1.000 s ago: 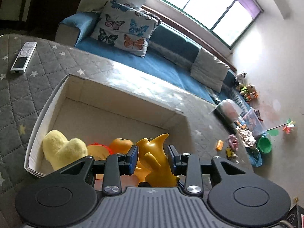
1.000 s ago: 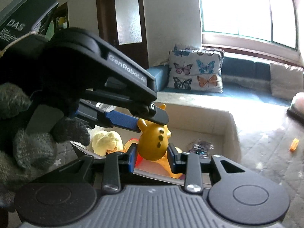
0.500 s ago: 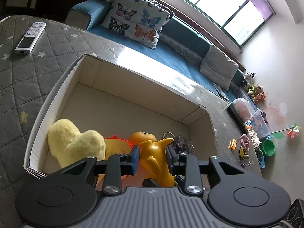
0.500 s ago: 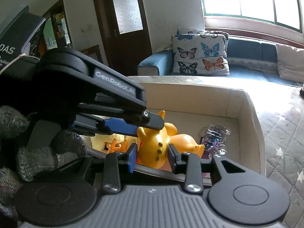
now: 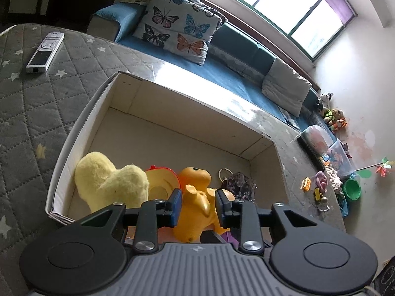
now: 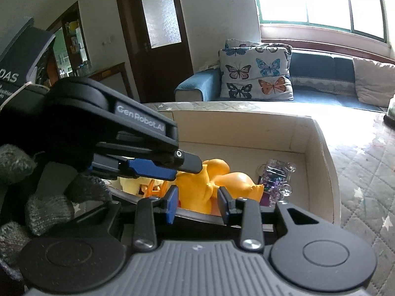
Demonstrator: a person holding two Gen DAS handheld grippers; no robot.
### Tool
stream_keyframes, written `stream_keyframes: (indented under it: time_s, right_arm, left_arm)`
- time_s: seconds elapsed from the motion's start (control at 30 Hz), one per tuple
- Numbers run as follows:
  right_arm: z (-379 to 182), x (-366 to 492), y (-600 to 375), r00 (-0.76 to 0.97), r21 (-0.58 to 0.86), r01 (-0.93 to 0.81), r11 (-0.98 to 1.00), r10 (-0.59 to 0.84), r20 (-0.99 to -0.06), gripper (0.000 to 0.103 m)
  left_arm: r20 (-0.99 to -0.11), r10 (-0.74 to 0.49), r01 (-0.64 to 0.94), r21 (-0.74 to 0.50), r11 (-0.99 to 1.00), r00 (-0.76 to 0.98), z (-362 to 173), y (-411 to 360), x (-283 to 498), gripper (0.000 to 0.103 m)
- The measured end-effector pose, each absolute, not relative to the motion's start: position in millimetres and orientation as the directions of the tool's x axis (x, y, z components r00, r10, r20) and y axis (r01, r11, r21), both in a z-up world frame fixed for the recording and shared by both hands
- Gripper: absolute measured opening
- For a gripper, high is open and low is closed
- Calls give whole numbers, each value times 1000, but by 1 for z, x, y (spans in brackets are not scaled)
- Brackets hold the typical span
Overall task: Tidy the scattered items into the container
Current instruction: 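Open the right gripper and withdraw it from the box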
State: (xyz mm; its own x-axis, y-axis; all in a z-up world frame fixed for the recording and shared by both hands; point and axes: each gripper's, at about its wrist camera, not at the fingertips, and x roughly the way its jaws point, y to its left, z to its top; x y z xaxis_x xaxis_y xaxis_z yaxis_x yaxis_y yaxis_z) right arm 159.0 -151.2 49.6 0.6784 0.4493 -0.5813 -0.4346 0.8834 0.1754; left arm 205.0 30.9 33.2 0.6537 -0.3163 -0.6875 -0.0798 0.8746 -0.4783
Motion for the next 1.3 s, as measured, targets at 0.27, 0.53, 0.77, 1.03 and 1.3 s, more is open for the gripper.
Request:
stream_keyframes:
  time_s: [0.27,0.53,0.77,1.03,1.3]
  right_arm:
    - [54,139,-157,700,181,-418,890,443,-560,35]
    - [56,112,-159,712,166,-408,898,426,-558,54]
    - [51,91,-161,711,170,-378,910,403,-576,71]
    - [45,70,-159,706,168,-343,924,372,-603,85]
    - [41,51,-162,713,164,-310,937,343,-611,93]
  left_arm:
    - [-677,-290,-45,-431,901,676,41,28,183,34]
    - [-639,-226,-23,-357,934,735,51,28,143,34]
    - [-629,-151,-44,-283,958,763,50,31,109,34]
    - [-640,-30,-110,-178,978,768,41,29,77,34]
    - [-645,56,-146,-87,985,762,29,25,52,34]
